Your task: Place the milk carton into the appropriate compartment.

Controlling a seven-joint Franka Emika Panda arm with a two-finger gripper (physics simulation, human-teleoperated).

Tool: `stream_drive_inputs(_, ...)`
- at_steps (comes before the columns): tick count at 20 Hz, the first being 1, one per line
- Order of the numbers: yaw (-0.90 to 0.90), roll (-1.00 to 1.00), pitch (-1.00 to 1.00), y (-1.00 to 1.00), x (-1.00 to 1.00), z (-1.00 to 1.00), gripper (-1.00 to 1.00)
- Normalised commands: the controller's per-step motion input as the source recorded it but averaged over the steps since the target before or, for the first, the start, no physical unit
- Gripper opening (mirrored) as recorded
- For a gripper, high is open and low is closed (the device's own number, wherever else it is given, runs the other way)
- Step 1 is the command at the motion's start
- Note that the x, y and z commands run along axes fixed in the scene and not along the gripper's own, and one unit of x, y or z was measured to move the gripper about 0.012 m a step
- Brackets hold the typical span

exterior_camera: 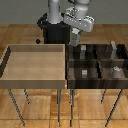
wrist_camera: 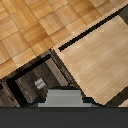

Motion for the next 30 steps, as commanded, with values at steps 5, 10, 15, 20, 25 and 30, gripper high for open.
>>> stream_drive_inputs(5,0.0,0.0,0.0,0.0,-1.0,0.0,-1.0)
stream_drive_inputs(10,0.0,0.0,0.0,0.0,-0.8,0.0,-1.0)
stream_drive_inputs(15,0.0,0.0,0.0,1.0,0.0,0.0,-1.0)
stream_drive_inputs(20,0.0,0.0,0.0,0.4,-0.05,-0.2,-1.0)
stream_drive_inputs(25,0.0,0.0,0.0,0.0,0.0,-0.8,-1.0)
stream_drive_inputs(30,0.0,0.0,0.0,0.0,0.0,-1.0,-1.0)
